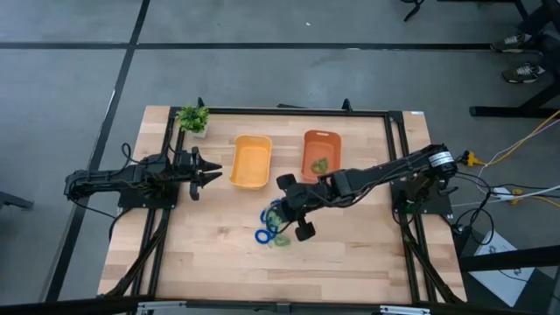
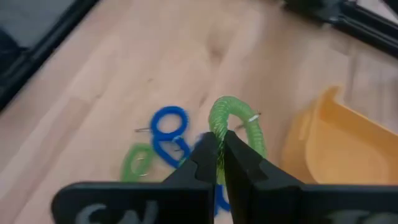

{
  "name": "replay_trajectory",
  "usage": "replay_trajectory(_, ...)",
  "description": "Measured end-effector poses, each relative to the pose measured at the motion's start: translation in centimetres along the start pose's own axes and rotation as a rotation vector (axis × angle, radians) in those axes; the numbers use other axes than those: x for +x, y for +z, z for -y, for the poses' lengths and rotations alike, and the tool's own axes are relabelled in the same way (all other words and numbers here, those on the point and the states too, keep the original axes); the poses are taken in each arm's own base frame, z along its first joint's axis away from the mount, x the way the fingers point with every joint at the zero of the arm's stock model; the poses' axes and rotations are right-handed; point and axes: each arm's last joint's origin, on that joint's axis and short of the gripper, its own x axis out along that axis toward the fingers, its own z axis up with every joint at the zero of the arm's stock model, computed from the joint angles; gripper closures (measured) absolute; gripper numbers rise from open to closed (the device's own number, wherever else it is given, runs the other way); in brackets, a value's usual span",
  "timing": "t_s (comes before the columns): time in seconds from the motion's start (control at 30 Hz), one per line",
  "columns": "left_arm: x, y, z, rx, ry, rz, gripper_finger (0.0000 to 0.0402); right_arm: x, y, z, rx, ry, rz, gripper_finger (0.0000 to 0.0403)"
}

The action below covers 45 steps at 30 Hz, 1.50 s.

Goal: Sort spring keychains
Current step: Put the green spring keychain into the orange bin

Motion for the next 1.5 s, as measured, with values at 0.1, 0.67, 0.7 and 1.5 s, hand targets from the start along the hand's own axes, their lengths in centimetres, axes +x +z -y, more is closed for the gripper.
replay_trajectory(0.1, 0.0, 0.0, 0.0, 0.000, 0.000, 0.000, 0.0279, -0.3, -0.4, 1.6, 0.030, -0.032, -0.012, 0.0387)
replay_trajectory(0.67, 0.0, 0.0, 0.0, 0.000, 0.000, 0.000, 0.0279, -6.7, -3.7, 8.6, 0.178, -0.172, -0.134, 0.0387)
replay_trajectory(0.7, 0.0, 0.0, 0.0, 0.000, 0.000, 0.000, 0.0279, -7.1, -3.9, 8.8, 0.185, -0.179, -0.135, 0.0387)
replay_trajectory(1.5, 0.0, 0.0, 0.0, 0.000, 0.000, 0.000, 0.0279, -8.6, -15.9, 10.7, 0.424, -0.382, -0.174, 0.0387)
